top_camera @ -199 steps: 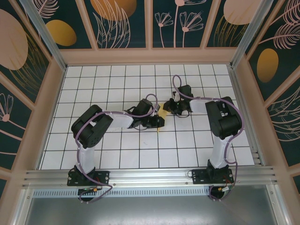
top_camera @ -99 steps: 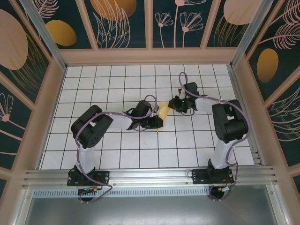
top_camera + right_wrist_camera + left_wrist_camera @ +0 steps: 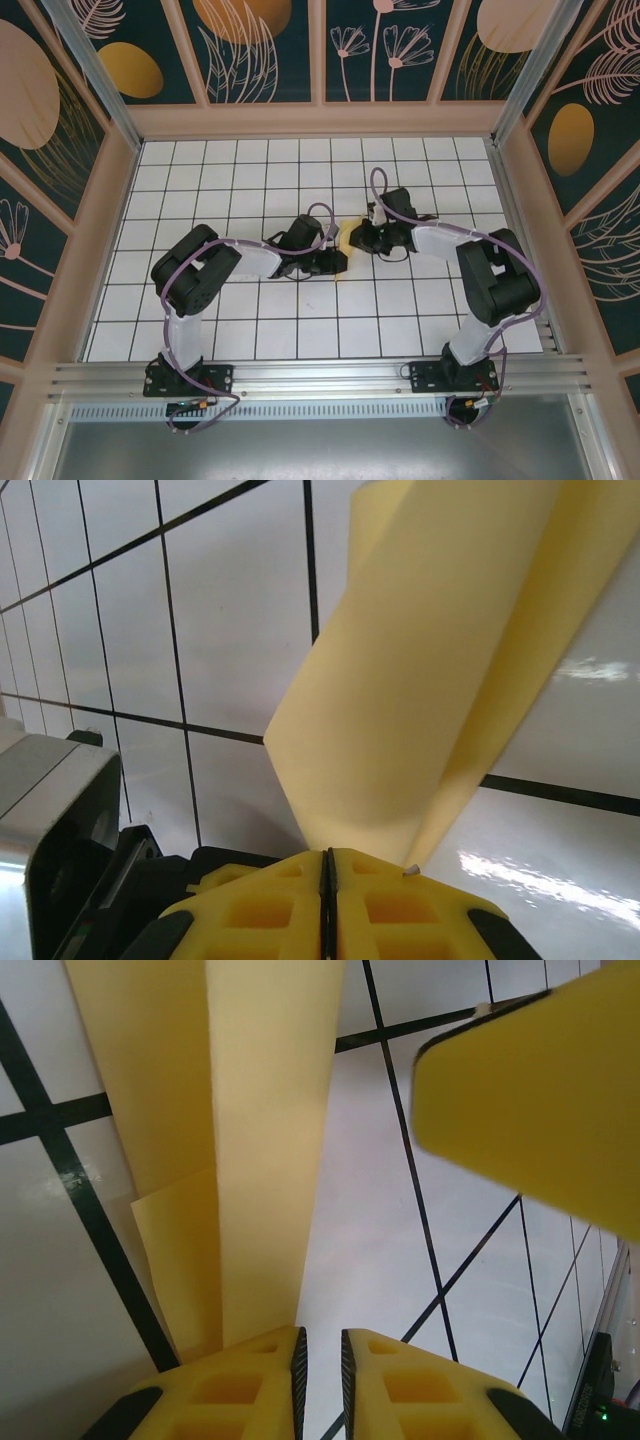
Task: Fold a paper plane with a square sheet of paper (fold left side to right side)
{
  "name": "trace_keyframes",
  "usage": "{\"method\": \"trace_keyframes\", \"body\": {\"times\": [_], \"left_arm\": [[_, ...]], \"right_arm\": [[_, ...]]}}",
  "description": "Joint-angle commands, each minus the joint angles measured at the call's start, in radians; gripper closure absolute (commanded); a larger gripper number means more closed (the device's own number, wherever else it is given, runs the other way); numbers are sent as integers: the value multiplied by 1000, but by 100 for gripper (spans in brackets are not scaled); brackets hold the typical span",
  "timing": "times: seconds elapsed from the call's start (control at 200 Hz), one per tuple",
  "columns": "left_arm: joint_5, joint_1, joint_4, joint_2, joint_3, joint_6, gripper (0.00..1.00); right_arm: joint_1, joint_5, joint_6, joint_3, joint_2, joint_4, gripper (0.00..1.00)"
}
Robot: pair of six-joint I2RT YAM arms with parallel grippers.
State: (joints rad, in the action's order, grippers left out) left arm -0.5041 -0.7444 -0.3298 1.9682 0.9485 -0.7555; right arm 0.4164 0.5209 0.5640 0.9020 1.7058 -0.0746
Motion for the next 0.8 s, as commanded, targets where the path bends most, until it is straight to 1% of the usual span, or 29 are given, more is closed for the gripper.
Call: {"method": "trace_keyframes", "body": {"times": [0.0,0.23,0.45,0.796], "left_arm": [[-5,-6,97,27,-34,1,80],[-5,-7,100,30,-33,1,80],[-1,-9,103,29,-31,0,80],[-2,-10,109,30,-30,4,80]], "right_arm": [[16,11,22,2,33,40,87],[27,28,31,-2,49,74,87],[41,20,40,24,96,74,87],[46,-98,-2,60,135,-23,87]]}}
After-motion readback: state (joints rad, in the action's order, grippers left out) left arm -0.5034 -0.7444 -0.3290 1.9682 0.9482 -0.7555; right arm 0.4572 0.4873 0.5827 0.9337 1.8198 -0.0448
